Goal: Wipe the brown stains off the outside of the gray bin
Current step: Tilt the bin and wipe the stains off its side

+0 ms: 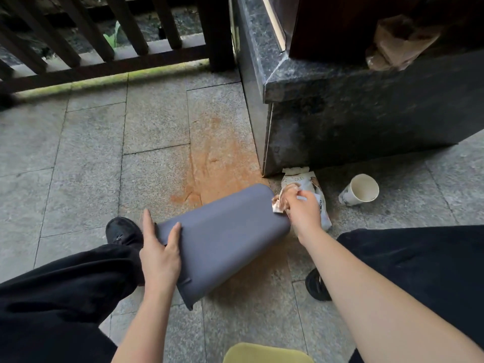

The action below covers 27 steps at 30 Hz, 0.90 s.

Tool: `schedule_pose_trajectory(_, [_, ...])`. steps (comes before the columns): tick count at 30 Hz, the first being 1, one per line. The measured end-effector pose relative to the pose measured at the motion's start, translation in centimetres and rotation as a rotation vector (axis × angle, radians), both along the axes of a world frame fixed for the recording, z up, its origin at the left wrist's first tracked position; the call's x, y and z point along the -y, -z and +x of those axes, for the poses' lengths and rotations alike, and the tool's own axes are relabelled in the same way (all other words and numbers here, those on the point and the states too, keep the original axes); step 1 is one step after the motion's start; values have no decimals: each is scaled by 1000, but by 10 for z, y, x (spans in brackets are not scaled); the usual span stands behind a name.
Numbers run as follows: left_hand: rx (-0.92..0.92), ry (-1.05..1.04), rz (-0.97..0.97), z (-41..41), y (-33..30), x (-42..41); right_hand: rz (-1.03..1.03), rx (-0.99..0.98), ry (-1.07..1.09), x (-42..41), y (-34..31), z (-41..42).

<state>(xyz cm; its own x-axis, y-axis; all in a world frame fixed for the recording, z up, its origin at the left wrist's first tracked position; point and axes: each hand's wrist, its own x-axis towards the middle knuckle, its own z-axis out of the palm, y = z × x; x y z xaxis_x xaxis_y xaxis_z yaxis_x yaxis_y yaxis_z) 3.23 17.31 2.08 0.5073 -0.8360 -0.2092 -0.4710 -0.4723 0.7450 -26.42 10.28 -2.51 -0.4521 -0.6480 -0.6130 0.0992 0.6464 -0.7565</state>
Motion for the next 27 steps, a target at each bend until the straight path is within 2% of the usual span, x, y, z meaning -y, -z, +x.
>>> schedule_pose_trajectory(3, [32,-10,-34,-5,-2,0,-65,-156,-183,26,-2,-1])
schedule_pose_trajectory(8, [50,-23,-90,-5,-4,2,-47,-329,-237,62,-2,6])
schedule_pose_trajectory(11, [29,-37,-99,-4,-1,3,-9,-397,-361,70,5,13])
schedule_pose_trajectory(17, [-44,-146,-124,3,9,1,20,-476,-557,57,3,8])
schedule_pose_trajectory(21, [-64,-114,-112,5,4,6,45,-513,-621,31,-3,0])
schedule_pose_trajectory(27, [-34,-116,-89,0,-7,19,257,-688,-802,-19,-9,-36])
